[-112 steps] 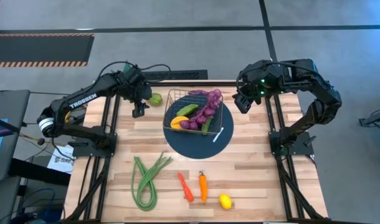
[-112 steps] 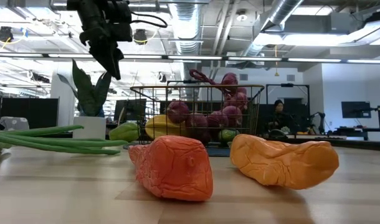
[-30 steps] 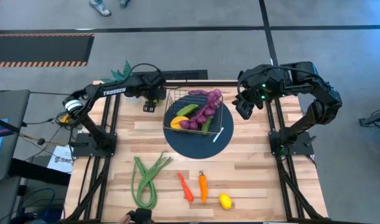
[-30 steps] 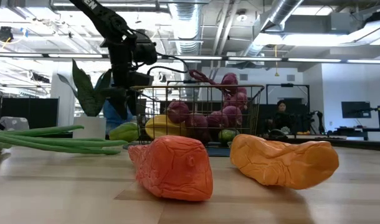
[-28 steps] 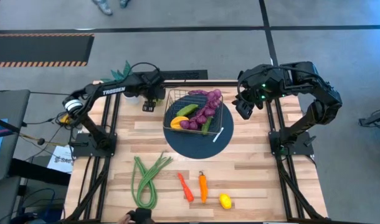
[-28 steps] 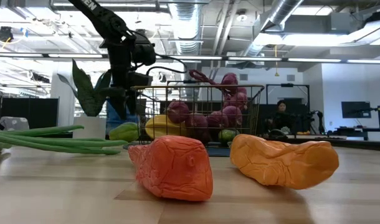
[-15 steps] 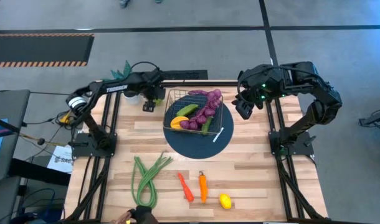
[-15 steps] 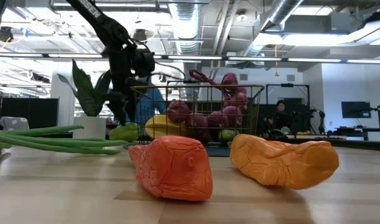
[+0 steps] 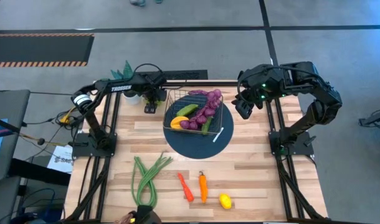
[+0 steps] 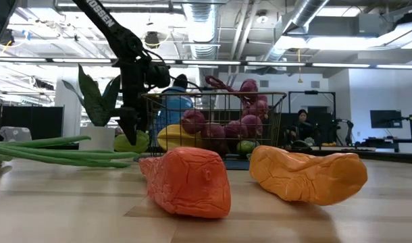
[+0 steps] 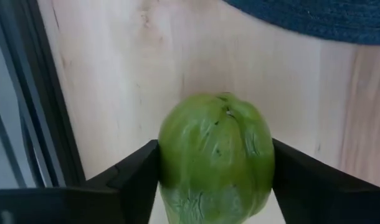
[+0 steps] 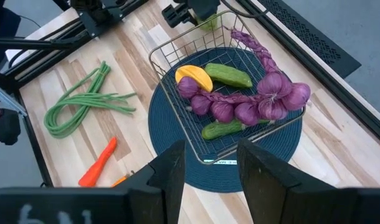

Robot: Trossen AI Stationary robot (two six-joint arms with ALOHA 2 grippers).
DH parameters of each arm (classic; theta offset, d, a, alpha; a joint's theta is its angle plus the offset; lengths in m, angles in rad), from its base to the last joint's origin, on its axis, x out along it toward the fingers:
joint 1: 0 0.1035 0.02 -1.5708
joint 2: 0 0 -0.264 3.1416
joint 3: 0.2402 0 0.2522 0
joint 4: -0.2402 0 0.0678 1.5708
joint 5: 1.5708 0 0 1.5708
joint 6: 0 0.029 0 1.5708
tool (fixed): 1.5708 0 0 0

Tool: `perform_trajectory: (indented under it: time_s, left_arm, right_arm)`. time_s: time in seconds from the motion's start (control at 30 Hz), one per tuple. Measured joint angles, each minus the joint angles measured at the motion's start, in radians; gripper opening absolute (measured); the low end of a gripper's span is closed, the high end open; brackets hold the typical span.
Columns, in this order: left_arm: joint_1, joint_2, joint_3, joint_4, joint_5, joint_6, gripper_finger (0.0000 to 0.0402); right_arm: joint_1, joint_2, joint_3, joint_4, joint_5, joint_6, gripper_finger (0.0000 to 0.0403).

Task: Build produce basket
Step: Put the green chayote into the wire basket

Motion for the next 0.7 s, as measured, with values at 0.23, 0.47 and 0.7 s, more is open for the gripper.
perform_trajectory:
  time_s: [0.23, 0.47, 0.7]
  left_arm:
    - [-0.017, 0.0, 0.031, -0.069, -0.059, -0.125, 0.0198]
    - [-0.049, 0.0, 0.242, -0.287, -0.032, -0.293, 0.0198]
    - [-0.096, -0.001, 0.586, -0.526, -0.081, -0.333, 0.0198]
  right_arm:
    - [0.0, 0.0, 0.0, 0.0, 0.0, 0.001, 0.0157]
    - [0.0, 0.0, 0.0, 0.0, 0.0, 0.007, 0.0152]
    - [0.0, 0.0, 0.0, -0.001, 0.0, 0.007, 0.0146]
